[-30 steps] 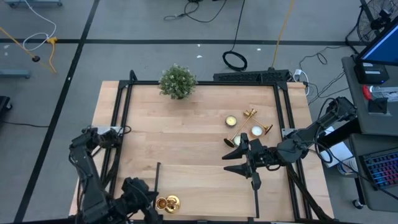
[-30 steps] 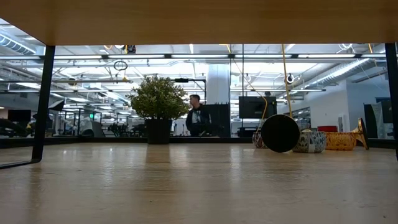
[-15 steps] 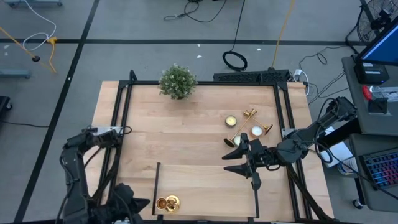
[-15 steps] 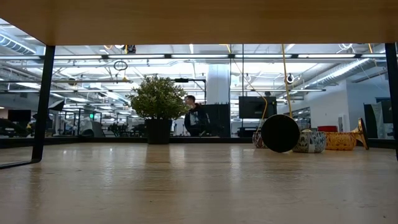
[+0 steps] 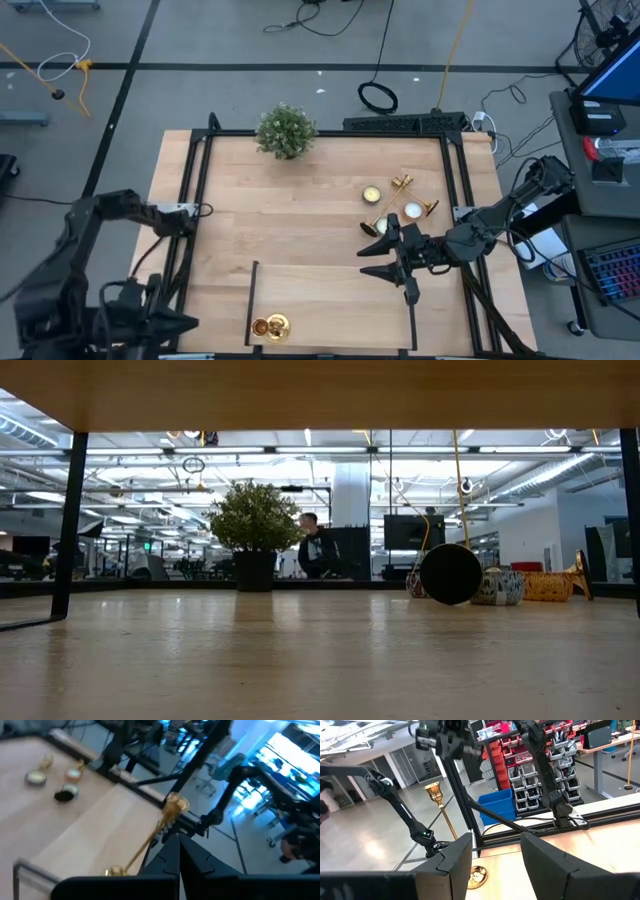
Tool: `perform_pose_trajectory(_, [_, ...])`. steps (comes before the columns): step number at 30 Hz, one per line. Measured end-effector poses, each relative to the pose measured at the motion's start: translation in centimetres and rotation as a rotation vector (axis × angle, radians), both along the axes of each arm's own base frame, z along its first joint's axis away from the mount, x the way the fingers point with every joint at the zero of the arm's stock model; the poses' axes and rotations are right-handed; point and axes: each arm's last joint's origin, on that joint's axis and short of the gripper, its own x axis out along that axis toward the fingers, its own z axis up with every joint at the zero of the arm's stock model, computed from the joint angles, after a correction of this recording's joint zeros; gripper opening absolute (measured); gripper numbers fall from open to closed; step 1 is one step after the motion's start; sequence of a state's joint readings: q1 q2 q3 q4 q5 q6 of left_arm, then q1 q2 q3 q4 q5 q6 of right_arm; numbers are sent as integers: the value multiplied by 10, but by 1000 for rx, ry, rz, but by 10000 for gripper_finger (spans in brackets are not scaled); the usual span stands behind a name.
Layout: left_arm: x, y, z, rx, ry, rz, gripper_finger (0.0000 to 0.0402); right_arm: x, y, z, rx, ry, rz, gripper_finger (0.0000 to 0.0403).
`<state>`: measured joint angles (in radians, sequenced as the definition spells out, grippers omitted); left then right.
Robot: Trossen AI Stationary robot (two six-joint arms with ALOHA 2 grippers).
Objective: Pick & Place candle stick holders
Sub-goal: Put the black patterned scented candle on the shelf
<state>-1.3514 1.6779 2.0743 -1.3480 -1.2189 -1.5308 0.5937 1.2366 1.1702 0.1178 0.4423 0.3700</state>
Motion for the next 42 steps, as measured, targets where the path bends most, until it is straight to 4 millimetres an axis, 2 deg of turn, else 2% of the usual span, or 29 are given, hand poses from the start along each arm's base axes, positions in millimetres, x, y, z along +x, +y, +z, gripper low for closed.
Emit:
perform_pose_trajectory(8, [4,9,16,51,16,-94,0,1,-1,-2,-10,20,-4,164])
perform_pose_trajectory(23, [11,11,16,82,23,-94,0,3,-5,-2,-14,19,-20,164])
perform_pose_trajectory(42, [43,22,14,184,110,-122,0,3,-5,-2,-21,18,-20,164])
